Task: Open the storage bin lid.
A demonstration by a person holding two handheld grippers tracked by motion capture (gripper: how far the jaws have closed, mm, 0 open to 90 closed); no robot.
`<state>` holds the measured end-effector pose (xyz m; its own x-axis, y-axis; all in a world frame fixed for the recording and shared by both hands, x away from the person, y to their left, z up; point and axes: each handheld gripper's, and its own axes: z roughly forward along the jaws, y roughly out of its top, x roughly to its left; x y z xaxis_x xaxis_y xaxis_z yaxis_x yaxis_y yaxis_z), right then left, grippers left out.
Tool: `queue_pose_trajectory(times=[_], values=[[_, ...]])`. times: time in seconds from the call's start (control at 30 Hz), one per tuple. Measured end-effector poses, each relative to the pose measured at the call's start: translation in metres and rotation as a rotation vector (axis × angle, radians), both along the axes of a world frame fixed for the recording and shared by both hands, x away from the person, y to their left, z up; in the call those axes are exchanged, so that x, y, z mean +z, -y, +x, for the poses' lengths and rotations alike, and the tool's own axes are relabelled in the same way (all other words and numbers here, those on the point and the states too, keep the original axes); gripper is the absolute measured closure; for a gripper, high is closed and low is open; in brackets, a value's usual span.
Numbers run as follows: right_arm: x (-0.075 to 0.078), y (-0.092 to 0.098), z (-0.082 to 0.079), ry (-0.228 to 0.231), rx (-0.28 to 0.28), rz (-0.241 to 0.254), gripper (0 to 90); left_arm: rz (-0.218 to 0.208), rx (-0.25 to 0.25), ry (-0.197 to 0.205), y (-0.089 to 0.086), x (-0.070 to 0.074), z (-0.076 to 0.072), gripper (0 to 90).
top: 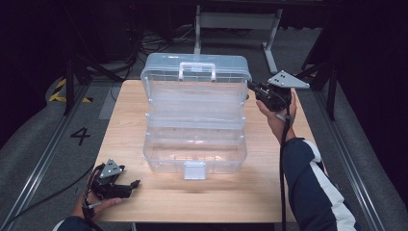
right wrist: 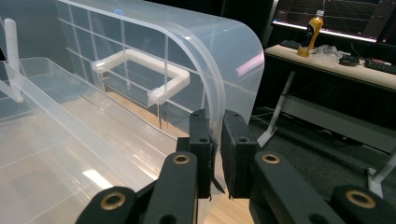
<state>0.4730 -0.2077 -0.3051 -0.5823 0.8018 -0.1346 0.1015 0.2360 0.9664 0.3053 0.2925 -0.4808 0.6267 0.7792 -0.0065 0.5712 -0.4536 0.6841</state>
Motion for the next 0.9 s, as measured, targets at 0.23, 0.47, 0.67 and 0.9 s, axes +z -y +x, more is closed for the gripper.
queue_pose_trajectory(times=[0.23,0.47,0.67,0.9], values=[[0.001,0.000,0.006,-0.014,-0.007,0.007,83.7,0.000,0.000,0.000,0.000,0.000,0.000,18.2],[0.003,-0.001,0.014,-0.031,-0.012,0.006,83.5,0.000,0.000,0.000,0.000,0.000,0.000,18.2],[0.003,-0.001,0.018,-0.047,-0.015,0.019,83.5,0.000,0.000,0.000,0.000,0.000,0.000,18.2],[0.004,-0.001,0.026,-0.064,-0.023,0.018,83.4,0.000,-0.001,-0.001,0.000,0.000,0.000,18.2]])
